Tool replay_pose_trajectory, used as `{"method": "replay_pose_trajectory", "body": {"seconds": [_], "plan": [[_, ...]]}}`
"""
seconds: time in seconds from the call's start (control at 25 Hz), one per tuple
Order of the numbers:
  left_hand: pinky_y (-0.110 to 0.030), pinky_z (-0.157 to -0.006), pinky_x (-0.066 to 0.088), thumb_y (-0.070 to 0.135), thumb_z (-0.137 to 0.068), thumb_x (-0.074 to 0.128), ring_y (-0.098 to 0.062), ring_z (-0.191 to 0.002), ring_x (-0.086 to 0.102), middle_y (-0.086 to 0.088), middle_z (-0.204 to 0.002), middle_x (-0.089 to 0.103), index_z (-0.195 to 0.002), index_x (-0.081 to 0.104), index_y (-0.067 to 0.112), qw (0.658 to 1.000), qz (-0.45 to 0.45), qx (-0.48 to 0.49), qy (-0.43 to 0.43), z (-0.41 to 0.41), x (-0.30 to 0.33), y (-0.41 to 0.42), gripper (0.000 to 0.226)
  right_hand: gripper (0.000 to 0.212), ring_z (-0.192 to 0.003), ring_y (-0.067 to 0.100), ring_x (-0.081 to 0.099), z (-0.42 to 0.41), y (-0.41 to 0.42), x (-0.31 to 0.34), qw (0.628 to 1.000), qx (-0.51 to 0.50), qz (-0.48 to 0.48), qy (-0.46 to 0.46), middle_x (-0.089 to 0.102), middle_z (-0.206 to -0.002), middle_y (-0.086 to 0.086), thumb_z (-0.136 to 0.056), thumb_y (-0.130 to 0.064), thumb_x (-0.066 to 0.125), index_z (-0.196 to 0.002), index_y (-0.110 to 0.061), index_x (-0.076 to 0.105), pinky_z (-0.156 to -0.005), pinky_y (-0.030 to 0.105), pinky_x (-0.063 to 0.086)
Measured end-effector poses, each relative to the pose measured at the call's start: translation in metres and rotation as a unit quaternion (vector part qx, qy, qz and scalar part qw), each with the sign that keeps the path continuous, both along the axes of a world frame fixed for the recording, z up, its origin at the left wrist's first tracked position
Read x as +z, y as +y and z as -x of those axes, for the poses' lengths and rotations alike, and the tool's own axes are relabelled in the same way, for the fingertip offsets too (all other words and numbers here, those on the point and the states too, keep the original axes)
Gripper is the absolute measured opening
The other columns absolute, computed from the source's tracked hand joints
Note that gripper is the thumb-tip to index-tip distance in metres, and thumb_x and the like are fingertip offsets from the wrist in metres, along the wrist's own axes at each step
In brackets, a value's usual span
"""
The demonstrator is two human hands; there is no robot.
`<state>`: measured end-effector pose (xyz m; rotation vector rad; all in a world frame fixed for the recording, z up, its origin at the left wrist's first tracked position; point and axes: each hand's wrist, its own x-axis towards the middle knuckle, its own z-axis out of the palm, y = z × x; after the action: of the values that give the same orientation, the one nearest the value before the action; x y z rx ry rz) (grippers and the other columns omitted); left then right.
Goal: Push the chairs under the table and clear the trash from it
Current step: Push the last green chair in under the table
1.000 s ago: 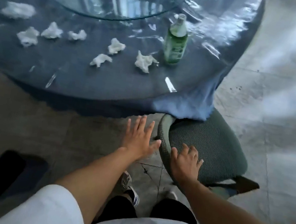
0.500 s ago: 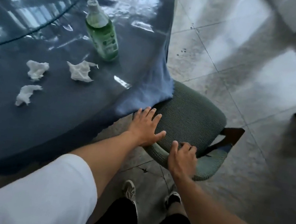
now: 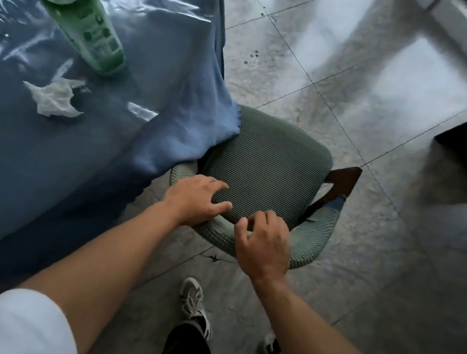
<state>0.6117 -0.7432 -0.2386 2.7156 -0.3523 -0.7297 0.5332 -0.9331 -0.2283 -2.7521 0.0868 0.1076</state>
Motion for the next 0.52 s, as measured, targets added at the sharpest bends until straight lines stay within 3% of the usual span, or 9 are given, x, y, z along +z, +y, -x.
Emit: {"method": "replay_pose_trajectory", "body": {"seconds": [0.4,0.52], "plan": [[-0.047,-0.108,0.043,0.076,-0.089,0.039,-0.019,-0.133,0.052,0.003,-0.147,0.056,-0.146,0.049,0.032,0.993,-0.013,0.116,0.022,0.05,0.005,-0.097,0.072,0.033,-0.077,0.025,0.049,0.004,-0.11,-0.007,0.983,0.151,-0.027,-0.097,0.055,-0.079,0.005,-0.094,-0.037,0.044,-0.078,-0.012,0.058,-0.078,0.043,0.048],[-0.048,-0.108,0.043,0.083,-0.083,0.033,-0.019,-0.134,0.051,0.003,-0.148,0.055,-0.146,0.049,0.034,0.985,-0.012,0.17,0.04,0.063,0.002,-0.144,0.081,0.033,-0.078,0.025,0.05,-0.006,-0.162,-0.009,0.973,0.194,-0.052,-0.116,0.054,-0.081,0.006,-0.096,-0.037,0.044,-0.079,-0.012,0.057,-0.077,0.041,0.047]]}}
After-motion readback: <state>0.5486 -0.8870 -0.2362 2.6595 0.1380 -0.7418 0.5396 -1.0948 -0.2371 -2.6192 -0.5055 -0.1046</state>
